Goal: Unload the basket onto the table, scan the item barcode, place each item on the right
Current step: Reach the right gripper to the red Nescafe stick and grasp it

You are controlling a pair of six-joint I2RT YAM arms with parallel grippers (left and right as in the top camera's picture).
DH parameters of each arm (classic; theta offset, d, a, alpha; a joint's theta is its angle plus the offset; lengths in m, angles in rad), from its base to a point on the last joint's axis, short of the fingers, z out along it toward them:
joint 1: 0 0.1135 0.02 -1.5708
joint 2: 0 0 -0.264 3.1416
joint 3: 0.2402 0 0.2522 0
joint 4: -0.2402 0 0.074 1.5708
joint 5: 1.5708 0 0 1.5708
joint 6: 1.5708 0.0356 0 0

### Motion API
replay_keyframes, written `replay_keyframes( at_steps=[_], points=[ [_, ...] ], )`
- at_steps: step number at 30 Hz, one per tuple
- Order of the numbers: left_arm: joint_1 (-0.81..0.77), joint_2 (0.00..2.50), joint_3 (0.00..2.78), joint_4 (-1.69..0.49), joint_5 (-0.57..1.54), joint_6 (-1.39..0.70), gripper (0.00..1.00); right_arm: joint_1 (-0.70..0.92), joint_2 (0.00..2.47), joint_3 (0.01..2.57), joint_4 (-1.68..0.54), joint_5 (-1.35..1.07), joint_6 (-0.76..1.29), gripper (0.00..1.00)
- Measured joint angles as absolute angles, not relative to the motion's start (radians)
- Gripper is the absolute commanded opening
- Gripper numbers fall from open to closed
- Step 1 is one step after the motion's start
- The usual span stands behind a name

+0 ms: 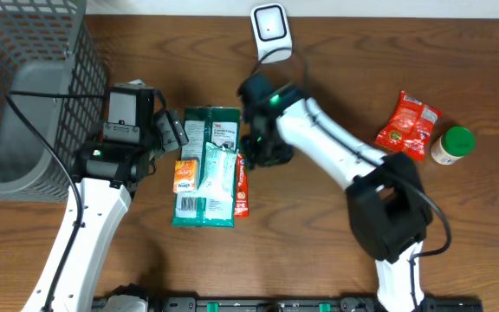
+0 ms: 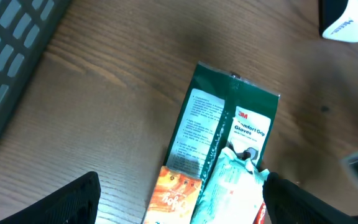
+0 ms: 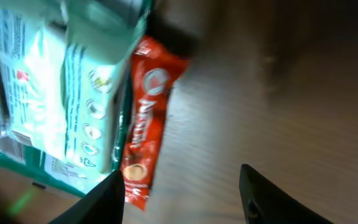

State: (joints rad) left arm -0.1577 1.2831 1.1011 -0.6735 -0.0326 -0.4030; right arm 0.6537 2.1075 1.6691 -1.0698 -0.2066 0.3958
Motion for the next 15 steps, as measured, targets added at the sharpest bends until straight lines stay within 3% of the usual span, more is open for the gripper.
replay_keyframes(
  at_steps=[5,15],
  points=[
    [-0.158,1.283,1.101,-0.673,-0.033,-0.403,0.84,0.75,2.107,1.642,-1.029,-0.097,0.509,0.37],
    [-0.158,1.283,1.101,-0.673,-0.033,-0.403,0.84,0.816,2.107,1.621,-1.004,0.009,0.673,0.3]
  ],
)
